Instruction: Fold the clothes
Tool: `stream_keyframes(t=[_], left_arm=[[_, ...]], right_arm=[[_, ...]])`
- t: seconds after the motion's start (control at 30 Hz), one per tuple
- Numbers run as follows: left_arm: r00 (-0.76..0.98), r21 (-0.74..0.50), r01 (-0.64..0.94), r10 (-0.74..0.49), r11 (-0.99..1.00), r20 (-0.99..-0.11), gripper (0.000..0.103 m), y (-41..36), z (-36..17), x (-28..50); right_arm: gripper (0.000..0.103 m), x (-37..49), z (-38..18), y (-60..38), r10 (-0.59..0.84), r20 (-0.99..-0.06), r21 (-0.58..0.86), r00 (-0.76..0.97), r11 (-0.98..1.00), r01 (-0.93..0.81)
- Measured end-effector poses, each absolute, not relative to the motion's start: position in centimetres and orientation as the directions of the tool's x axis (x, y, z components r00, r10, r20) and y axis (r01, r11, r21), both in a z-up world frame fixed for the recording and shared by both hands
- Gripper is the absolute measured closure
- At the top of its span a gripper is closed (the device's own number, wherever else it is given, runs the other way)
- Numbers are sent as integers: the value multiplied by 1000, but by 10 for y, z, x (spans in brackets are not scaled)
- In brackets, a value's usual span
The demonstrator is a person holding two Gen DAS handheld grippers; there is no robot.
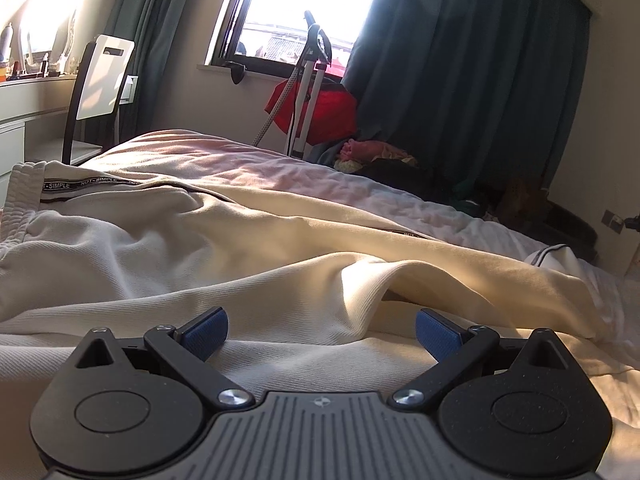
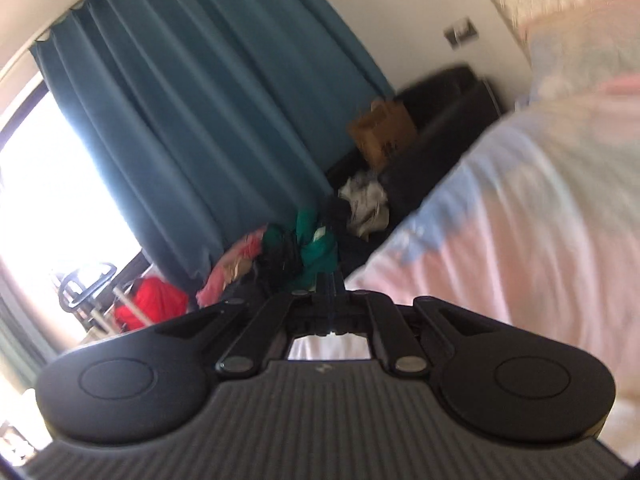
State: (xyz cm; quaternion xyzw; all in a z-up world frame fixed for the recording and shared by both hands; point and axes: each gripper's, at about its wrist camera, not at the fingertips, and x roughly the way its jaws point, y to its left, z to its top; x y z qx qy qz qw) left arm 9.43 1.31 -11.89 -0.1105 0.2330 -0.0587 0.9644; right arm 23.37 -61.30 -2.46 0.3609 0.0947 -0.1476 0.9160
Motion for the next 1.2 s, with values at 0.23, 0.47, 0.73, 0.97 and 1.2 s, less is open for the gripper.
stream_keyframes(t=[0.23, 0.47, 0.73, 0.97, 1.2], left_arm=[[893, -205, 96, -175, 974, -414, 2, 4, -113, 80], [901, -185, 123, -188, 975, -391, 2, 2, -104, 64], [900, -181, 132, -195, 975, -391, 2, 0, -105, 65], [884, -210, 95, -180, 973, -432, 2, 4, -119, 84], [878, -228, 73, -171, 971, -447, 2, 7, -126, 91]], right_arm=[[94, 177, -108, -596, -63, -423, 782, 904, 479, 399], [24, 132, -174, -545, -23, -367, 928, 930, 65, 367], [27, 154, -180, -534, 39, -372, 926, 927, 90, 368], [25, 145, -167, -519, -183, -466, 827, 866, 258, 499], [23, 183, -192, -530, 19, -366, 902, 930, 254, 350]])
